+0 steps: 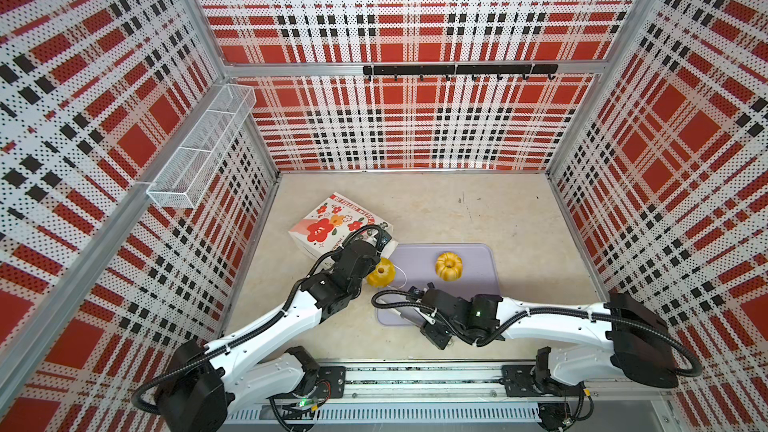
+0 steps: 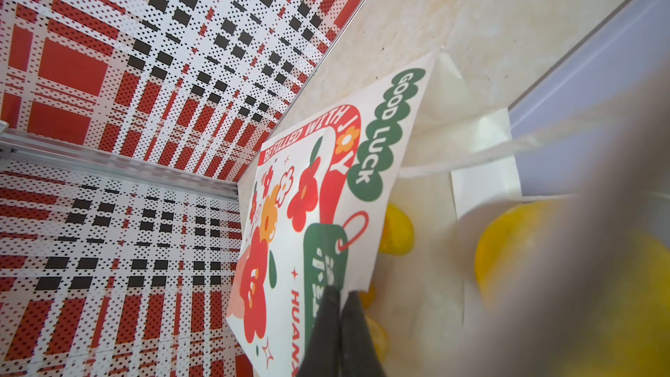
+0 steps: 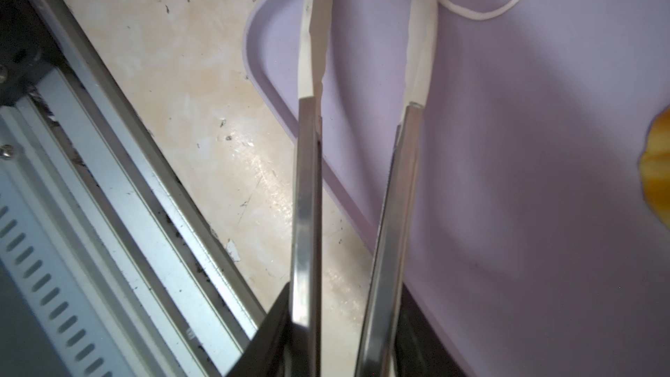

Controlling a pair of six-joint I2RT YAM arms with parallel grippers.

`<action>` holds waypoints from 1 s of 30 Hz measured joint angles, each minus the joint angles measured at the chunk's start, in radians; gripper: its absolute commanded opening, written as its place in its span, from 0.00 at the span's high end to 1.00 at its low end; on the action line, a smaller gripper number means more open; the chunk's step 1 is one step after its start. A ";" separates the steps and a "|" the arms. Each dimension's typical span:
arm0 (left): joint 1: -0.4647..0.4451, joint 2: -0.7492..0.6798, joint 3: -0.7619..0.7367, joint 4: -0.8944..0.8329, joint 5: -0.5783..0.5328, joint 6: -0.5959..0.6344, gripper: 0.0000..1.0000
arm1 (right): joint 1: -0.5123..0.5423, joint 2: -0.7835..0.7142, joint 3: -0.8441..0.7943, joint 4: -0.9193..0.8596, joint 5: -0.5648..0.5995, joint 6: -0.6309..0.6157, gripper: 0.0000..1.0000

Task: Take the fake bread out of the paper bag

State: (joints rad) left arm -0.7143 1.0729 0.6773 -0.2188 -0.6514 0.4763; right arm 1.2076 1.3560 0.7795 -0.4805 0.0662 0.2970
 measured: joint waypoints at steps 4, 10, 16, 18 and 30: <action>0.000 0.000 0.000 0.000 0.000 0.000 1.00 | -0.044 -0.080 -0.026 0.013 -0.031 0.045 0.61; 0.000 0.000 0.000 0.000 0.000 0.000 1.00 | -0.095 -0.183 -0.040 0.027 -0.087 0.111 0.56; 0.000 0.000 0.000 0.000 0.000 0.000 1.00 | -0.121 -0.190 -0.039 0.044 -0.169 0.172 0.52; 0.000 0.000 0.000 0.000 0.000 0.000 1.00 | -0.138 -0.184 -0.033 0.044 -0.192 0.198 0.53; 0.000 0.000 0.000 0.000 0.000 0.000 1.00 | -0.203 -0.111 0.012 0.063 -0.246 0.288 0.53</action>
State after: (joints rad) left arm -0.7143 1.0729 0.6773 -0.2188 -0.6510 0.4763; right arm 1.0050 1.2453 0.7914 -0.4171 -0.1795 0.5846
